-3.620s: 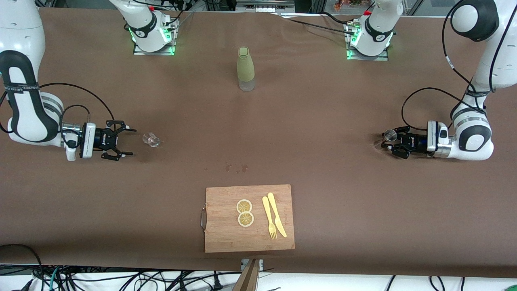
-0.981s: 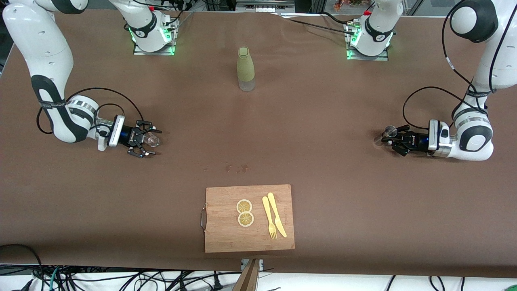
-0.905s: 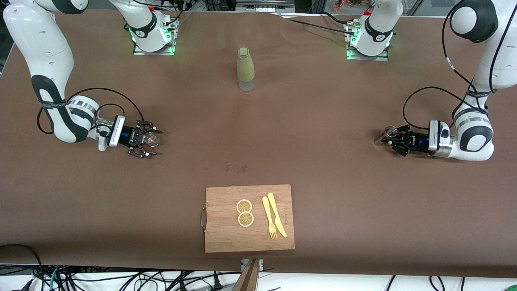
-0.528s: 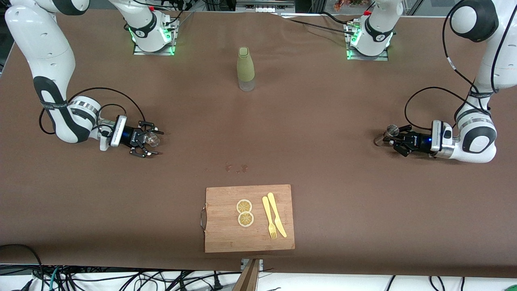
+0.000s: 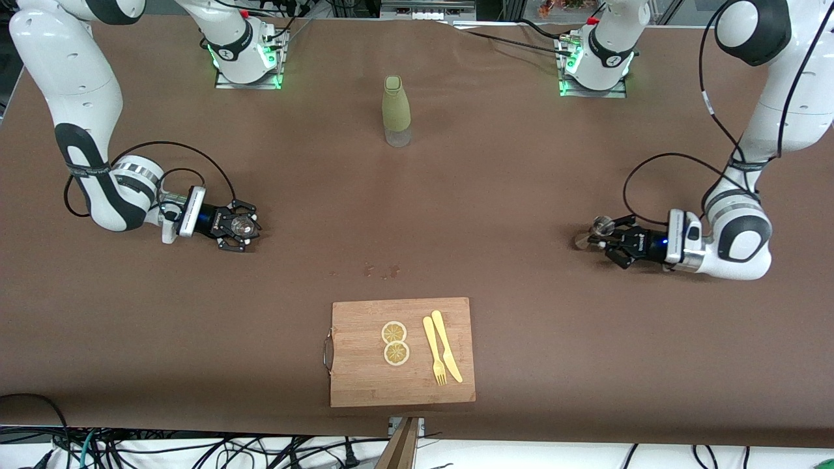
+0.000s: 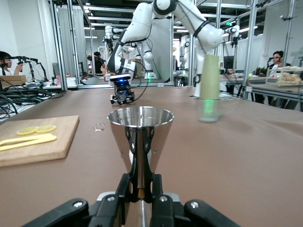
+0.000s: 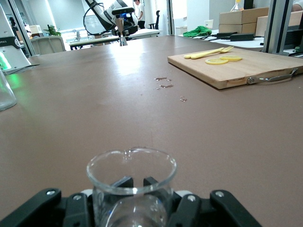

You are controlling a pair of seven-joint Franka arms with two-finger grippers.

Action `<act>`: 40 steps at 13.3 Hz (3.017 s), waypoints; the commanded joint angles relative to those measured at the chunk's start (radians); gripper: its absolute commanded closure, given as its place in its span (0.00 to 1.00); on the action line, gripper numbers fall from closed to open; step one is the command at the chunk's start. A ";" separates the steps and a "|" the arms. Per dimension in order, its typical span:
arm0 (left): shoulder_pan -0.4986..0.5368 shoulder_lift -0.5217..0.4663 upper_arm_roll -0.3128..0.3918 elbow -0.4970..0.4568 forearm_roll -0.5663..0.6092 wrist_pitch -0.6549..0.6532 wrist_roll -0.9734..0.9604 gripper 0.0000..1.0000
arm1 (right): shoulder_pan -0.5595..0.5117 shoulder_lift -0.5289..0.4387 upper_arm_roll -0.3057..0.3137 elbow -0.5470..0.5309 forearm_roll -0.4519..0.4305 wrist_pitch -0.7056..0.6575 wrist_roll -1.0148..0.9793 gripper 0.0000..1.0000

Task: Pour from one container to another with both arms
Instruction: 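Carry the jigger with the left gripper toward the right gripper's glass cup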

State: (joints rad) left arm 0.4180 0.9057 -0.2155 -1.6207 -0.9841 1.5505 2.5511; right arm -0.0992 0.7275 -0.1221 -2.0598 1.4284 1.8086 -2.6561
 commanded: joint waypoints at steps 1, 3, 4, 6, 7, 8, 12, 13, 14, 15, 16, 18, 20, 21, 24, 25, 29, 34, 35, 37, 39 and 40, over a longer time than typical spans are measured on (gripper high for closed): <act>-0.083 -0.037 -0.028 -0.024 -0.074 0.089 -0.020 1.00 | 0.006 0.007 0.001 0.024 0.020 -0.020 -0.015 0.91; -0.164 -0.034 -0.028 -0.022 -0.143 0.123 -0.038 1.00 | 0.006 0.006 0.021 0.047 0.020 -0.031 0.002 0.93; -0.201 -0.036 -0.034 -0.024 -0.163 0.163 -0.048 1.00 | 0.006 0.006 0.027 0.062 0.020 -0.037 0.014 0.93; -0.289 -0.030 -0.044 -0.027 -0.298 0.207 -0.057 1.00 | 0.006 0.004 0.056 0.092 0.020 -0.040 0.086 0.93; -0.332 -0.031 -0.045 -0.036 -0.347 0.238 -0.058 1.00 | 0.006 0.003 0.079 0.111 0.023 -0.044 0.096 0.93; -0.372 -0.033 -0.044 -0.050 -0.411 0.262 -0.058 1.00 | 0.006 0.001 0.088 0.137 0.042 -0.044 0.096 0.93; -0.520 -0.033 -0.045 -0.057 -0.577 0.358 -0.084 1.00 | 0.027 0.000 0.133 0.211 0.107 -0.032 0.136 0.95; -0.556 -0.033 -0.045 -0.056 -0.628 0.399 -0.086 1.00 | 0.033 0.000 0.142 0.219 0.107 -0.031 0.154 0.96; -0.588 -0.037 -0.045 -0.054 -0.669 0.431 -0.086 1.00 | 0.035 0.000 0.154 0.222 0.109 -0.028 0.174 0.96; -0.622 -0.048 -0.044 -0.053 -0.712 0.456 -0.087 1.00 | 0.036 -0.002 0.168 0.224 0.110 -0.005 0.189 0.96; -0.657 -0.062 -0.042 -0.051 -0.744 0.485 -0.089 1.00 | 0.038 -0.002 0.188 0.240 0.110 0.015 0.192 0.96; -0.737 -0.070 -0.025 -0.047 -0.806 0.534 -0.123 1.00 | 0.039 -0.011 0.231 0.254 0.124 0.082 0.238 0.96; -0.838 -0.062 0.042 -0.039 -0.885 0.568 -0.129 1.00 | 0.041 -0.031 0.272 0.285 0.122 0.171 0.312 0.96; -0.867 -0.054 0.059 -0.027 -0.907 0.586 -0.129 1.00 | 0.041 -0.037 0.292 0.303 0.119 0.210 0.347 0.96; -0.935 -0.048 0.090 -0.007 -0.968 0.631 -0.149 1.00 | 0.059 -0.056 0.326 0.325 0.109 0.297 0.430 0.96; -0.953 -0.042 0.093 0.011 -0.975 0.663 -0.169 1.00 | 0.061 -0.068 0.334 0.334 0.106 0.333 0.449 0.96; -0.998 0.001 0.094 0.105 -0.992 0.761 -0.232 1.00 | 0.081 -0.097 0.370 0.342 0.060 0.428 0.510 0.96; -1.033 0.044 0.096 0.148 -1.038 0.806 -0.238 1.00 | 0.081 -0.137 0.377 0.311 -0.017 0.422 0.524 0.96; -1.038 0.051 0.096 0.157 -1.047 0.810 -0.241 1.00 | 0.081 -0.145 0.377 0.308 -0.025 0.417 0.525 0.96; -1.042 0.050 0.094 0.172 -1.050 0.836 -0.249 1.00 | 0.081 -0.151 0.377 0.294 -0.060 0.417 0.541 0.96; -1.044 0.050 0.096 0.200 -1.053 0.839 -0.268 1.00 | 0.081 -0.169 0.377 0.280 -0.103 0.417 0.562 0.96; -1.044 0.051 0.096 0.211 -1.053 0.859 -0.281 1.00 | 0.081 -0.175 0.377 0.274 -0.132 0.417 0.576 0.96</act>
State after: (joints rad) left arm -0.6074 0.9422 -0.1337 -1.4631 -2.0016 2.3770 2.2936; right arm -0.0130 0.6035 0.2479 -1.7396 1.3431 2.2259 -2.1196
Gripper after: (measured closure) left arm 0.780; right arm 0.872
